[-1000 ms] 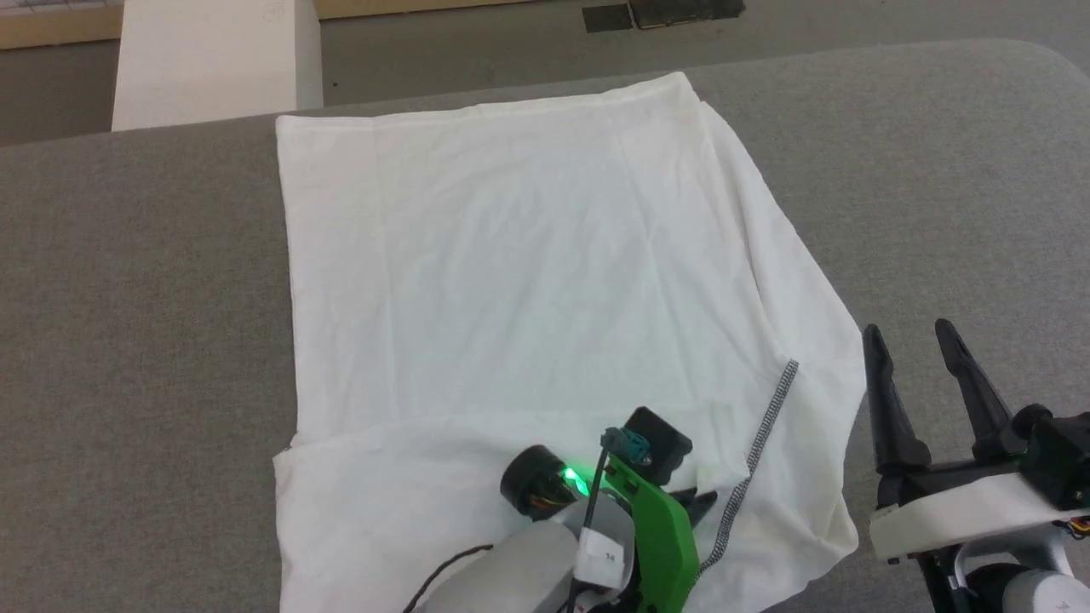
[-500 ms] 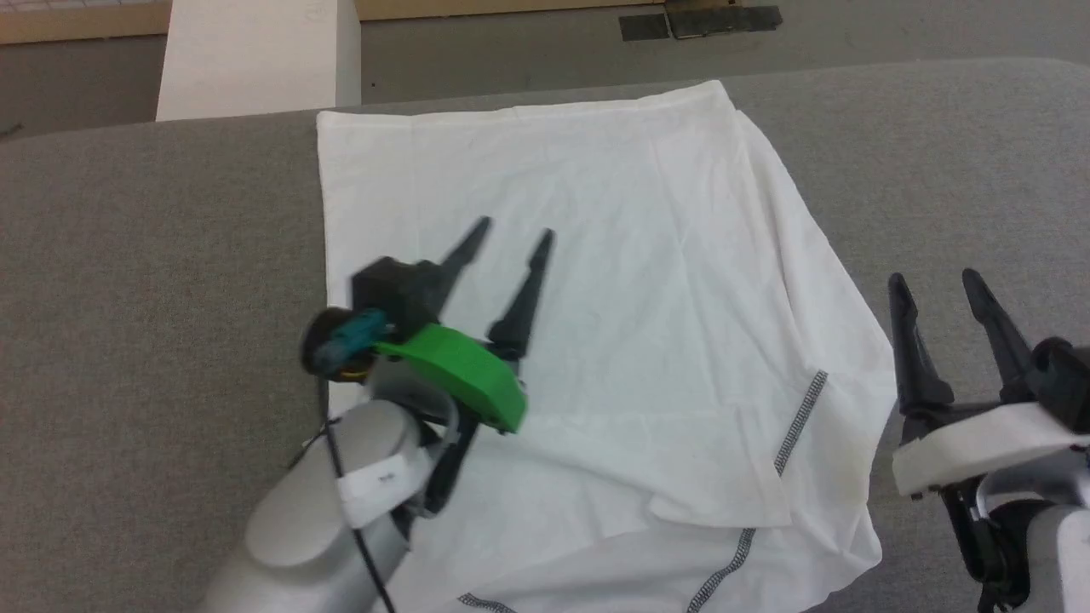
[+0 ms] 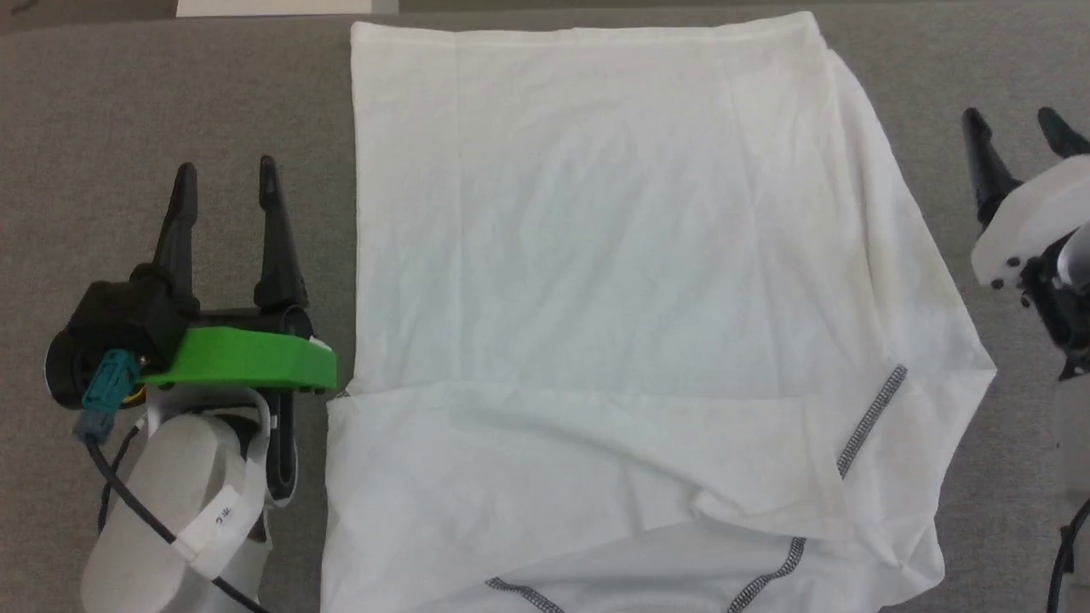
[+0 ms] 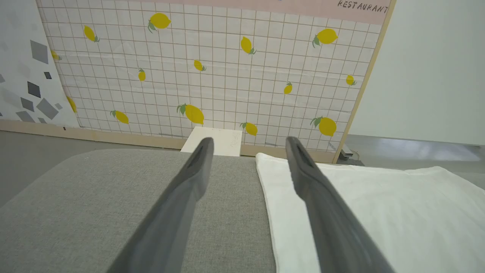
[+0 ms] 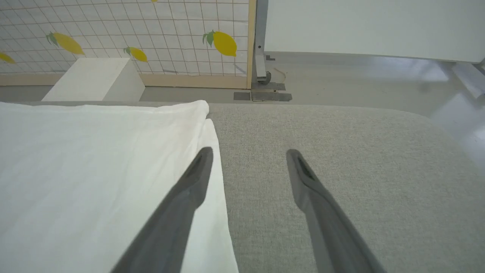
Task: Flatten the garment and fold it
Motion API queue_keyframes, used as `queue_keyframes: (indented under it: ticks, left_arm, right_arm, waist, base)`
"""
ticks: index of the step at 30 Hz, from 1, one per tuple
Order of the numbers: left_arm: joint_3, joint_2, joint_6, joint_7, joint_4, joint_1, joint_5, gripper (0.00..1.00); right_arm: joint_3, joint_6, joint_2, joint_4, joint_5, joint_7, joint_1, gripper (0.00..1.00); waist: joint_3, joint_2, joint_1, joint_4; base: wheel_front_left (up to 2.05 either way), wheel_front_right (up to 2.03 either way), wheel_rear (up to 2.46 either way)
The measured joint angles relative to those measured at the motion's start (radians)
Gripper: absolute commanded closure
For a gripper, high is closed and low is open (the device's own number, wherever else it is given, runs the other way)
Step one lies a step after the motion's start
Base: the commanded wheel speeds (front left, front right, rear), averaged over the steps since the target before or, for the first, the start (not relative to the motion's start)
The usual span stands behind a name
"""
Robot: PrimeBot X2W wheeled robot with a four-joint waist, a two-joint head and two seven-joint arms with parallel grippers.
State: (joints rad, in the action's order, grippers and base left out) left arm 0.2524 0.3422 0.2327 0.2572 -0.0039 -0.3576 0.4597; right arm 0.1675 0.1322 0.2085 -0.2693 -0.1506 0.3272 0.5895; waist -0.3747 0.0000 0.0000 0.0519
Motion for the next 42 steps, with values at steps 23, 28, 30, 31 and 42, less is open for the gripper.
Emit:
queue_keyframes:
  ticks: [23,28,30,31,42]
  left_arm:
    - [-0.233,-0.218,-0.204,0.0,-0.003,0.014,-0.163,0.0]
    - [-0.263,-0.238,-0.233,0.0,0.005,0.014,-0.179,0.0]
    - [-0.271,-0.245,-0.242,0.0,0.011,0.014,-0.184,0.0]
    - [-0.274,-0.247,-0.247,0.0,0.015,0.014,-0.188,0.0]
    - [-0.307,-0.271,-0.276,0.0,0.054,0.036,-0.207,0.0]
  right_arm:
    - [-0.077,-0.001,0.144,-0.276,-0.07,0.328,0.322,0.6]
    - [-0.111,0.0,0.163,-0.244,-0.118,0.408,0.319,1.0]
    - [-0.108,0.0,0.164,-0.227,-0.134,0.404,0.304,1.0]
    - [-0.106,0.0,0.166,-0.219,-0.14,0.393,0.294,1.0]
    - [0.072,0.0,0.208,-0.194,-0.111,0.211,0.138,1.0]
  waist:
    - [-0.222,0.0,0.0001,-0.144]
    - [-0.218,0.0,0.0001,-0.143]
    - [-0.214,0.0,0.0001,-0.141]
    - [-0.211,0.0,0.0001,-0.14]
    - [-0.14,0.0,0.0001,-0.126]
  base:
    - [0.0,0.0,0.0]
    - [0.0,0.0,0.0]
    - [0.0,0.0,0.0]
    - [0.0,0.0,0.0]
    - [0.0,0.0,0.0]
